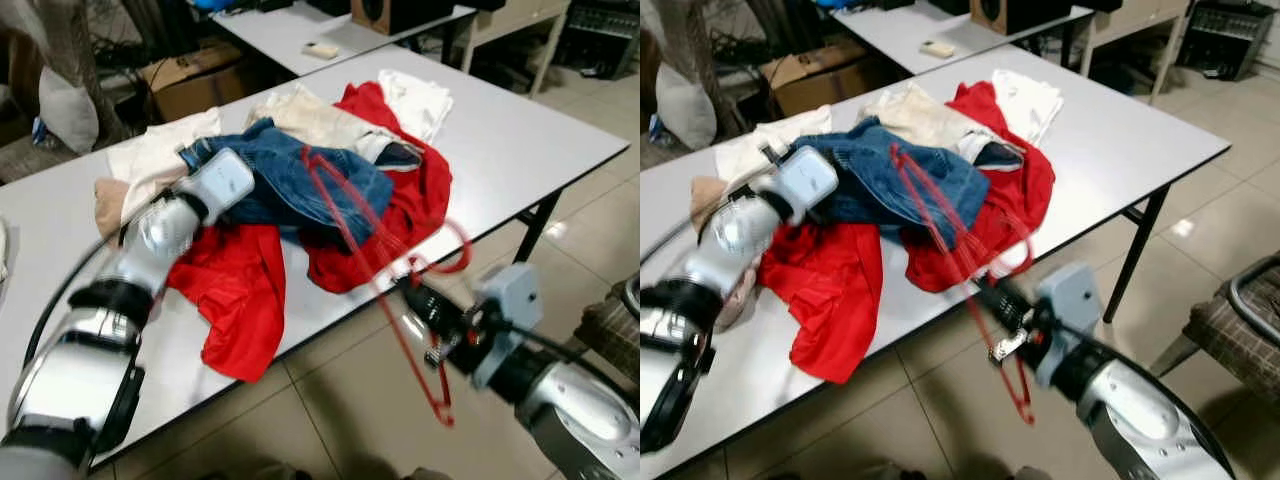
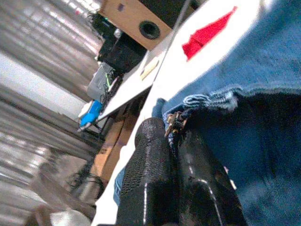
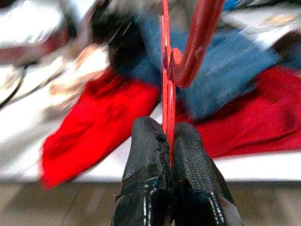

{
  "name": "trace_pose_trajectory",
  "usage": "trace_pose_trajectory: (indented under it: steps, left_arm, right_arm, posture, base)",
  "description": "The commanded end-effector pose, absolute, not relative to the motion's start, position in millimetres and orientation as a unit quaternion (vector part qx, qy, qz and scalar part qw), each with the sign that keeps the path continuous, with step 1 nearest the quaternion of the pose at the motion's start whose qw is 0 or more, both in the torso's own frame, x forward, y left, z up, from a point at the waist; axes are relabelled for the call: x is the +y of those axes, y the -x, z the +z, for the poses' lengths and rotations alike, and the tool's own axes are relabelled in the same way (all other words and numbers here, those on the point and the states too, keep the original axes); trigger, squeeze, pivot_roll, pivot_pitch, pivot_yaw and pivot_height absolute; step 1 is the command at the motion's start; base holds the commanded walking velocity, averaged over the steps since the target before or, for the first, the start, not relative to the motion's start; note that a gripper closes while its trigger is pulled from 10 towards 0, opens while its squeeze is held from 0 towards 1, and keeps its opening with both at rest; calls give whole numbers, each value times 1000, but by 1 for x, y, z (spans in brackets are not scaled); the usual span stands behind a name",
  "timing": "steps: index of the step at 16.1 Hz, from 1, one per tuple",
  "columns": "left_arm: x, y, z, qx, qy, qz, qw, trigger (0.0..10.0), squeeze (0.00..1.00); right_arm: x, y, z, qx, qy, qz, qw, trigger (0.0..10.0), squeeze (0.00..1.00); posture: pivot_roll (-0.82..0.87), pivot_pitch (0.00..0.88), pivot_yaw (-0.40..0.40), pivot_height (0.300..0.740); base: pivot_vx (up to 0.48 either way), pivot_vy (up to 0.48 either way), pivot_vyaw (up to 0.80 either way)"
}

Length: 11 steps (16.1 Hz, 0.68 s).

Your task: Hang hanger

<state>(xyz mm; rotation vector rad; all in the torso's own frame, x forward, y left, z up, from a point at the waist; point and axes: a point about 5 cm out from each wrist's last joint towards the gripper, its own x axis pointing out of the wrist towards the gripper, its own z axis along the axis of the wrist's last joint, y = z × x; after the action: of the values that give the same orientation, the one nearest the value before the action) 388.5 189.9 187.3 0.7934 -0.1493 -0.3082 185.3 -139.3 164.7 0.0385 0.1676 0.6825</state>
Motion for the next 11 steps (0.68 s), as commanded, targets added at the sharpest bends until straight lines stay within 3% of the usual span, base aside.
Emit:
trace_pose_trajectory:
  steps: [1, 3, 7, 10, 11]
  left_arm:
    - [196, -390, 193, -71, -372, -140, 915, 0, 0]
    - [190, -395, 218, -81, -334, -164, 925, 0, 0]
    - [182, -394, 233, -91, -342, -207, 912, 0, 0]
    - [175, -391, 237, -98, -359, -229, 899, 0, 0]
    - [173, -390, 238, -98, -366, -235, 895, 0, 0]
  right_arm:
    - [-134, -181, 168, 80, -27, 355, 931, 10000, 0]
    - [-134, -182, 151, 144, -17, 361, 921, 10000, 0]
    - [-130, -196, 140, 178, -39, 353, 918, 10000, 0]
    - [-129, -211, 127, 225, -60, 338, 912, 10000, 0]
    - [-129, -230, 128, 228, -85, 309, 920, 10000, 0]
  posture:
    - [-199, 0, 157, 740]
    - [-194, 0, 163, 740]
    - [-185, 0, 165, 740]
    - [-184, 0, 165, 740]
    - [-180, 0, 160, 740]
  base:
    - [0, 0, 0]
    - [0, 0, 0]
    - [0, 0, 0]
    - [0, 0, 0]
    - [0, 0, 0]
